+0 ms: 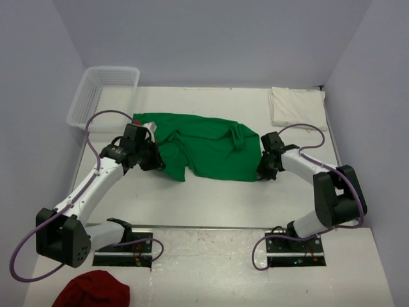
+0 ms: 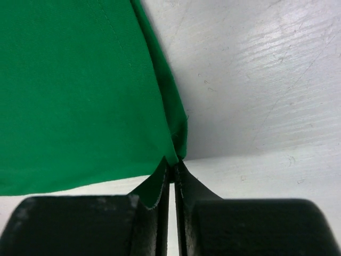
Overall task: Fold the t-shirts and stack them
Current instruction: Flatten out the tshirt
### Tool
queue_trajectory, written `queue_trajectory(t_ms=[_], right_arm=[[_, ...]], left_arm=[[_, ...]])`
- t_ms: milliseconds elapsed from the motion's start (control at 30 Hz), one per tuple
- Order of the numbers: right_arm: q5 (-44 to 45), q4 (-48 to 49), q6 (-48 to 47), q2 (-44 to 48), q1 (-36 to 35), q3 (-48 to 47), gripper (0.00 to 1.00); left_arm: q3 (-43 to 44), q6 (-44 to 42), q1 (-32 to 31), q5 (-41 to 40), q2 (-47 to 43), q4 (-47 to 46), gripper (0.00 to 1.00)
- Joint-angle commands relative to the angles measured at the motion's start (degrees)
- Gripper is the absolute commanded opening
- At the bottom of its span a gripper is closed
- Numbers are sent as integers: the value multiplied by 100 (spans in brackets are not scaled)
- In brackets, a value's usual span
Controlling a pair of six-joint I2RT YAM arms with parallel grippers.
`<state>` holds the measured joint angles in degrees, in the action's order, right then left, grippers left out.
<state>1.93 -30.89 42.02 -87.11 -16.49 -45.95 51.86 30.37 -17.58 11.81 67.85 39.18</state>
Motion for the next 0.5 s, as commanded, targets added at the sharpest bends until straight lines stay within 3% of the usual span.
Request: queue_trajectory(t_ms=[0,200,467], right_arm=[[211,-127,34,27,-30,-221,2],[404,-171,-176,334,-30,-212,0],[624,-663,-941,1213,-275,-993,0]], left_arm=[[44,-128,45,102,-167,116,0],[149,-137,45,-232,-369,265,0],[789,-330,36,-1225,-1599,590,0]])
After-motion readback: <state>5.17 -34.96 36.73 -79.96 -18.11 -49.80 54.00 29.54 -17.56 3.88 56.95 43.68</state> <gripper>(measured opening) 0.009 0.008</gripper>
